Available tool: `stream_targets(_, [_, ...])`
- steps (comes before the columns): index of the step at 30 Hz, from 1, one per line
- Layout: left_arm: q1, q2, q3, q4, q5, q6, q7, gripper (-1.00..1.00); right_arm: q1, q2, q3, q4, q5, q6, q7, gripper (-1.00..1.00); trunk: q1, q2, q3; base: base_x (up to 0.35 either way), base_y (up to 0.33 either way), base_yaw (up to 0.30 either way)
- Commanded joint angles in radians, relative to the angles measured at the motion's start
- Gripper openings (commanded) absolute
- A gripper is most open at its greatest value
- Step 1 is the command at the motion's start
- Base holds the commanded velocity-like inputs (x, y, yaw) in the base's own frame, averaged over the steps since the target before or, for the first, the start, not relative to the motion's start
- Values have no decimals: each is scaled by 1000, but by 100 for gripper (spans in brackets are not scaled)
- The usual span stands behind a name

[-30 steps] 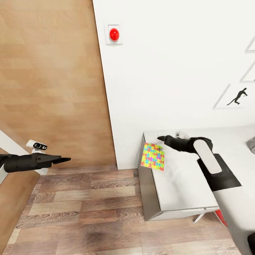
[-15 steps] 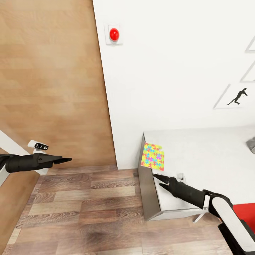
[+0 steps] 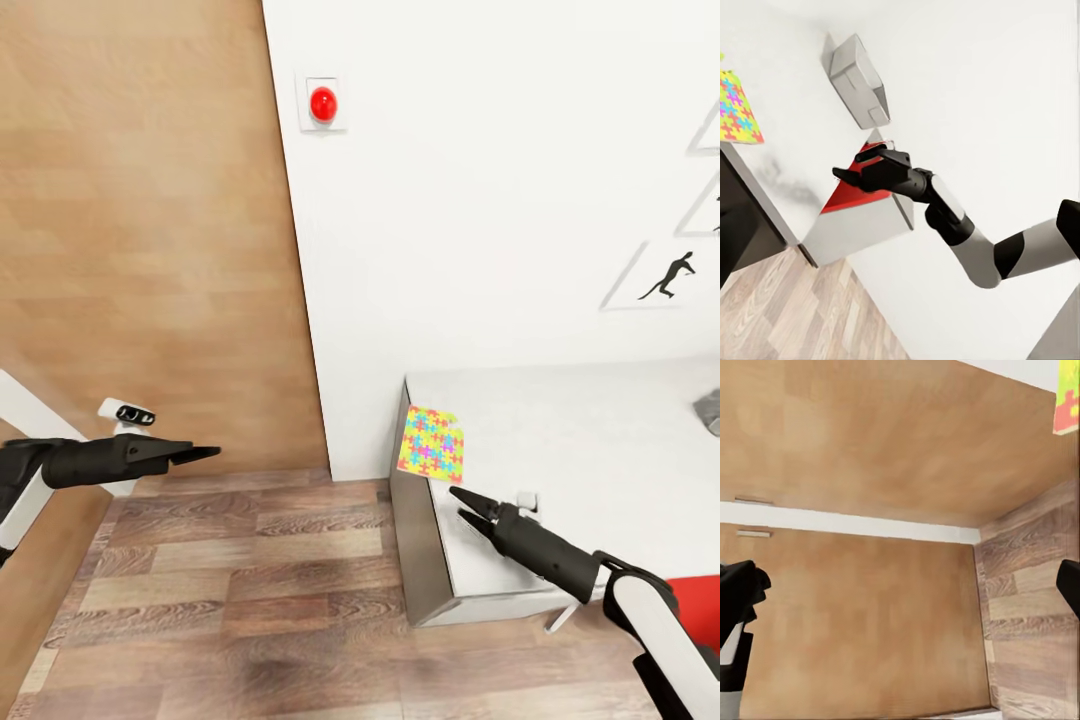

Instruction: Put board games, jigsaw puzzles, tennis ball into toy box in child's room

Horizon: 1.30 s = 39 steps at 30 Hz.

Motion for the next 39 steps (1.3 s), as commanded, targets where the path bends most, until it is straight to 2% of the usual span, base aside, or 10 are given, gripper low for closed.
stream_targets(1, [-1,-2,-3,0,0,8,-5,100,-1,-3,0,0,11,-11,24,100,1,-2,0,0,0,0])
stream_targets(6, [-1,-20,-5,-1,-5,5,-5,100,0,-11,-6,0,29,-34,171,100,1,-2,8,0,0,0])
stream_targets(8, [-2,-34,-8,-1,-16,5,-5,100,0,-13,-8,0,51,-37,214,100,1,-2,11,0,0,0])
stream_targets(9, [-4,-53,-10,-2,-26,6,-4,100,0,-13,-10,0,71,-38,234,100,1,-2,13,0,0,0])
stream_targets(11, [-10,-98,-11,1,-50,8,57,100,0,-13,-25,0,107,-39,269,100,1,-2,16,0,0,0])
stream_targets(13, [-13,-129,-11,2,-61,9,107,100,0,-14,-37,0,122,-39,298,100,1,-2,19,0,0,0])
stream_targets(17, [-14,-156,-7,14,-70,8,177,100,0,-14,-48,0,135,-40,346,100,1,-2,25,0,0,0])
stream_targets(23, [-15,-155,6,67,-73,7,199,100,2,-14,-54,1,141,-40,362,100,1,-2,28,0,0,0])
stream_targets(26, [-15,-126,60,87,-70,10,197,100,2,-14,-54,3,161,-42,363,100,1,-2,29,0,0,0])
stream_targets(39, [-15,-118,76,89,-68,11,197,100,3,-11,-55,3,175,-42,362,100,1,-2,33,71,-100,-45])
